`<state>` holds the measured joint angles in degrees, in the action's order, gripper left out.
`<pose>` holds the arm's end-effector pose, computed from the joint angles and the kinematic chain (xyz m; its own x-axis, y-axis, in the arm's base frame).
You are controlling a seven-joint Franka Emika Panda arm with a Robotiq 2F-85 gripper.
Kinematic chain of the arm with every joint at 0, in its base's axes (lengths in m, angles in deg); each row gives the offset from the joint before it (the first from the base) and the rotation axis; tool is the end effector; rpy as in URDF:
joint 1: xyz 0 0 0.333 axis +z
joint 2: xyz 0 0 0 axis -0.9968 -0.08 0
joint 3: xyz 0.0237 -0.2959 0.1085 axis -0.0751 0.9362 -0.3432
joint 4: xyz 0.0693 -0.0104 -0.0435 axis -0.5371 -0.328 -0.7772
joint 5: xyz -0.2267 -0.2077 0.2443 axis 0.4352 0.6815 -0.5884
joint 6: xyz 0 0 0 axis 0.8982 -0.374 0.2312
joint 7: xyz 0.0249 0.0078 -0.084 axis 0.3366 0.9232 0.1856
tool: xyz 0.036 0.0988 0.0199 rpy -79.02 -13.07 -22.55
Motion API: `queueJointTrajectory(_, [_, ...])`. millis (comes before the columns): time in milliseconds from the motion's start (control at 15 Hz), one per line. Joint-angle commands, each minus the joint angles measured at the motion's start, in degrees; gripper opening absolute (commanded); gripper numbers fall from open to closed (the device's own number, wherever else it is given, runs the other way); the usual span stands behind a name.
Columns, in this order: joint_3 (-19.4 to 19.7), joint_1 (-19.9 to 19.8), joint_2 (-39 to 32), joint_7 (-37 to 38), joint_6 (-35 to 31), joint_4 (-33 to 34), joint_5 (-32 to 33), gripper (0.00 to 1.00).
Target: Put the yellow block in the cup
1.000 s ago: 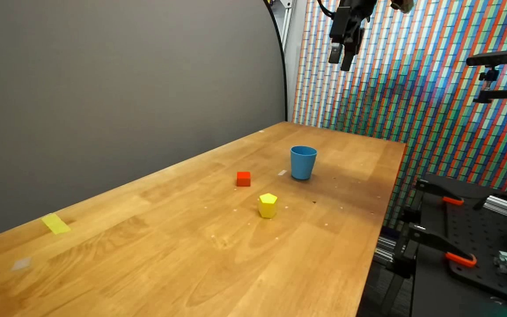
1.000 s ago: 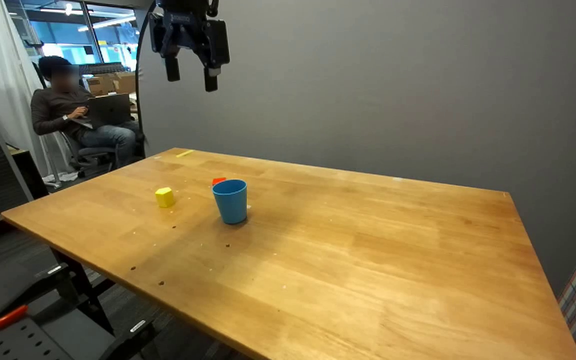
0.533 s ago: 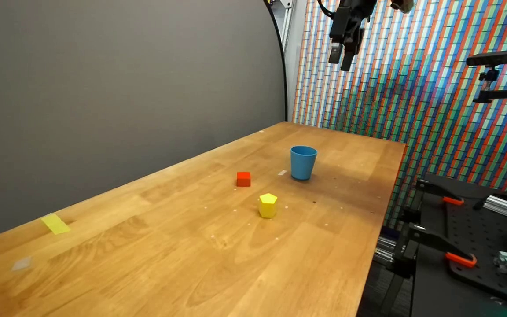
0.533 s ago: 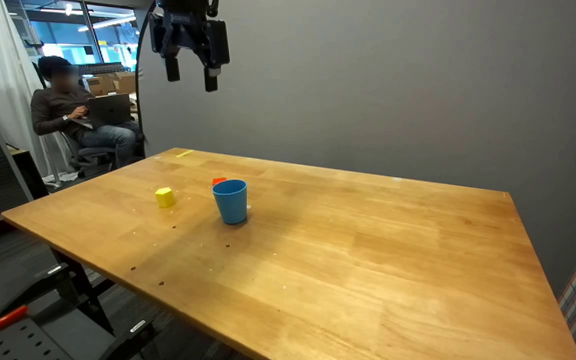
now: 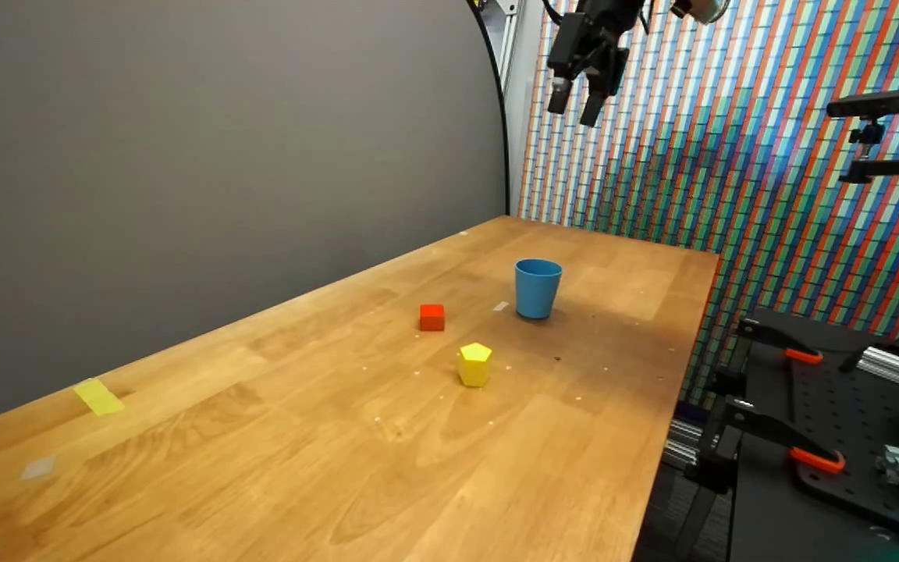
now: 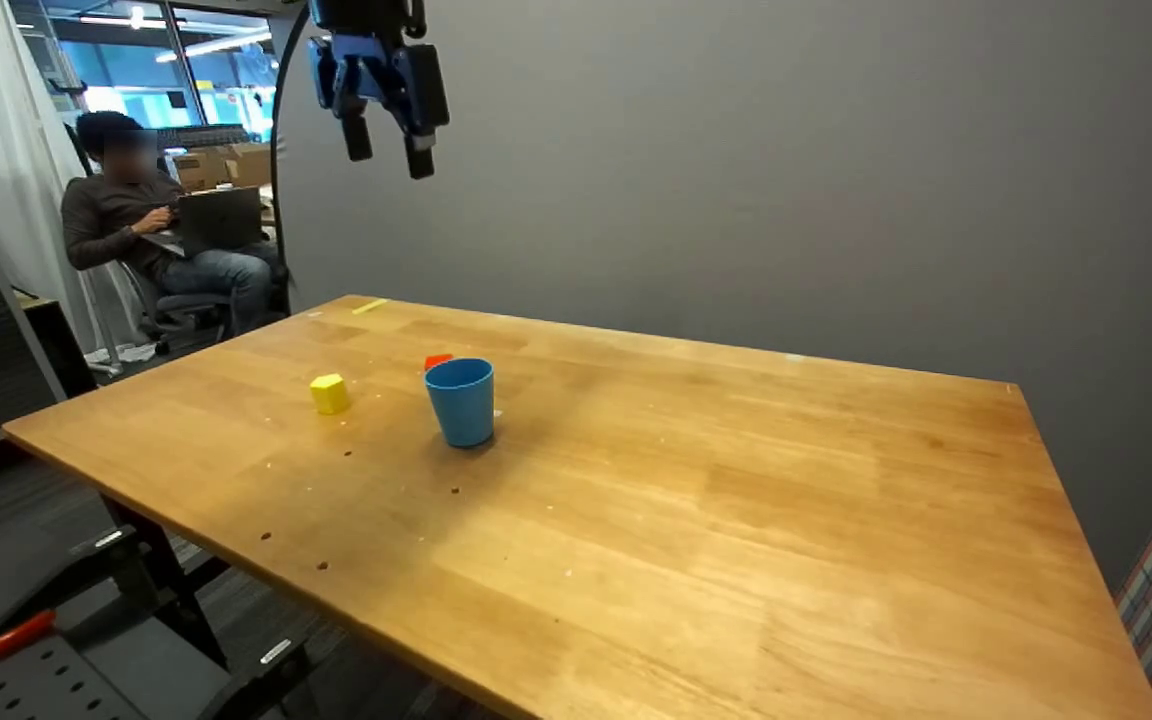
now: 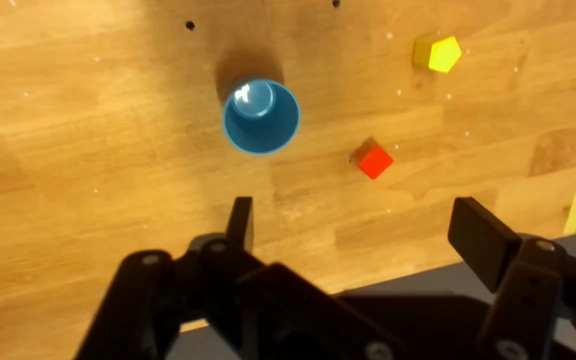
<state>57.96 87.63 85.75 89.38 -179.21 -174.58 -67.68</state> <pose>0.4639 0.0046 0.4295 0.9844 -0.1105 0.1369 -0.0881 -0.9832 -0.1601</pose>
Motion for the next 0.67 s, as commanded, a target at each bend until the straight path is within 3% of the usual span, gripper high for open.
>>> queueJointTrajectory(0, [-6.6,1.3,-4.7,10.6,-10.7,1.9,1.8,1.0])
queueJointTrajectory(333, [-13.9,1.7,-13.9,27.1,-17.4,4.6,14.7,1.0])
queueJointTrajectory(600, [-13.9,4.3,-19.5,36.8,-15.9,6.5,22.6,1.0])
